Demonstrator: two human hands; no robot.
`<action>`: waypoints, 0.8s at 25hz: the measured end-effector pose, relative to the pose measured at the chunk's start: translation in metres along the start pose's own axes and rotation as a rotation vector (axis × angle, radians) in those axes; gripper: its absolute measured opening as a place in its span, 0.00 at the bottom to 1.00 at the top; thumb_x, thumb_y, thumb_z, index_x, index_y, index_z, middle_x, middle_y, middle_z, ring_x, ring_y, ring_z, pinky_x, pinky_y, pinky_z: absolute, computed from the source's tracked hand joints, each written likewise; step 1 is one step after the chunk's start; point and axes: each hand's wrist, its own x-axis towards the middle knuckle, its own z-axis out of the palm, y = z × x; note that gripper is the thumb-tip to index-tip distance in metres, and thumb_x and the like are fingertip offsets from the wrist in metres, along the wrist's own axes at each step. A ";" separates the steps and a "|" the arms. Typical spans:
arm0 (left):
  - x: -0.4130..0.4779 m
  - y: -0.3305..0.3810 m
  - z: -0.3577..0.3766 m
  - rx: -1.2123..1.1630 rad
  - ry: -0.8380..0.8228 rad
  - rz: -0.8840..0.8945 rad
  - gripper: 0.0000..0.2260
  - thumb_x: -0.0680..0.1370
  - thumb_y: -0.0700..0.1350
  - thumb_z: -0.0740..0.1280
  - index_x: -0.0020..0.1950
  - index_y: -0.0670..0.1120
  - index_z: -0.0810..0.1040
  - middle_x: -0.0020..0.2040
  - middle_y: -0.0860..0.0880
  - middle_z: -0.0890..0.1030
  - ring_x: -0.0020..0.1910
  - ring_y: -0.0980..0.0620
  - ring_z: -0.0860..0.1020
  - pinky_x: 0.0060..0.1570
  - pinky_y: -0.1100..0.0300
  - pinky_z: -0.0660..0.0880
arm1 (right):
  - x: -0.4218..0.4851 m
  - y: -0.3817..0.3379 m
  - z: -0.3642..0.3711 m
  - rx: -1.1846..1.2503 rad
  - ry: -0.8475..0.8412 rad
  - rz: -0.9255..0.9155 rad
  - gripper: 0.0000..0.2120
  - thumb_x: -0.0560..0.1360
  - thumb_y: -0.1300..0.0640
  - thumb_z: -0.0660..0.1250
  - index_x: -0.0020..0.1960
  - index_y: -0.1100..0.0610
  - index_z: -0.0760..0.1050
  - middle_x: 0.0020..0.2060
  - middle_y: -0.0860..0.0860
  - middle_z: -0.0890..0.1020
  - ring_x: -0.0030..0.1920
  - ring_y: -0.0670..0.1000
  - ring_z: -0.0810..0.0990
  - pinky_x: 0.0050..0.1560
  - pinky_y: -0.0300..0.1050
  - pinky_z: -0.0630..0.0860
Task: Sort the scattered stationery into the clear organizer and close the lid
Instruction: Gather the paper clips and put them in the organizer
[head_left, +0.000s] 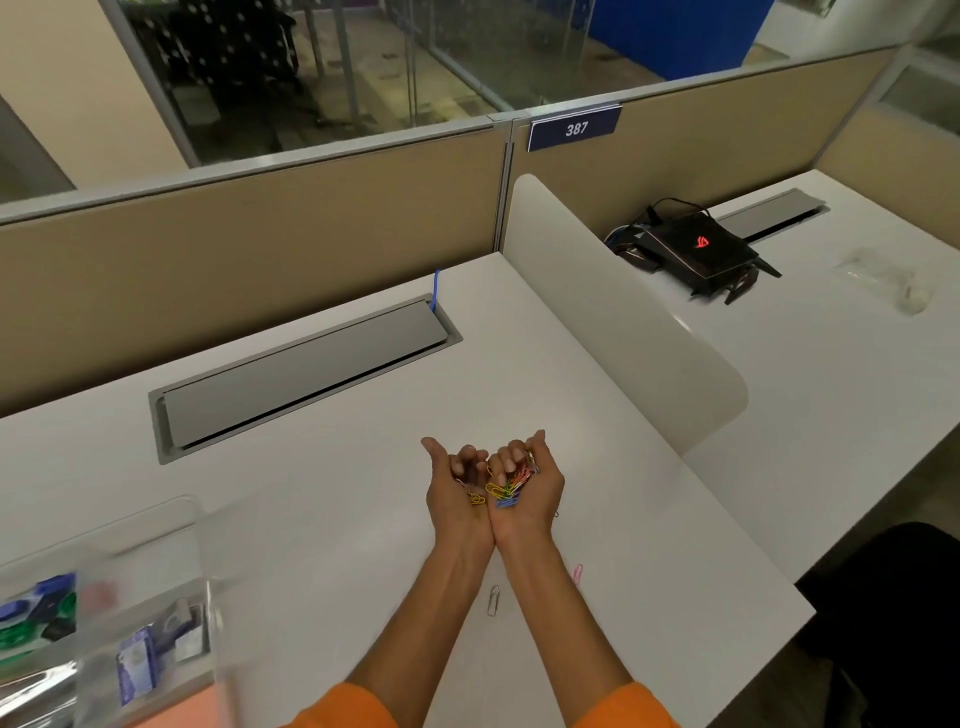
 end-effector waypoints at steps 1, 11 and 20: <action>0.000 0.000 0.000 -0.007 -0.013 0.010 0.23 0.73 0.61 0.69 0.28 0.47 0.69 0.32 0.50 0.76 0.30 0.53 0.76 0.45 0.55 0.75 | -0.002 -0.001 0.002 0.018 -0.014 -0.022 0.21 0.80 0.50 0.59 0.30 0.57 0.68 0.24 0.51 0.69 0.20 0.49 0.65 0.24 0.40 0.68; -0.016 0.010 0.002 0.015 -0.111 0.097 0.21 0.79 0.57 0.60 0.44 0.40 0.80 0.44 0.43 0.83 0.45 0.46 0.83 0.53 0.52 0.79 | -0.017 0.003 0.008 0.031 -0.087 -0.059 0.20 0.81 0.50 0.55 0.45 0.62 0.79 0.40 0.57 0.82 0.37 0.53 0.80 0.42 0.45 0.80; -0.019 0.021 -0.008 0.051 -0.199 0.134 0.21 0.77 0.59 0.64 0.47 0.40 0.82 0.52 0.41 0.82 0.56 0.41 0.80 0.65 0.43 0.71 | -0.029 0.017 0.012 0.071 -0.129 0.047 0.22 0.82 0.49 0.53 0.57 0.65 0.77 0.55 0.60 0.82 0.53 0.59 0.83 0.51 0.51 0.81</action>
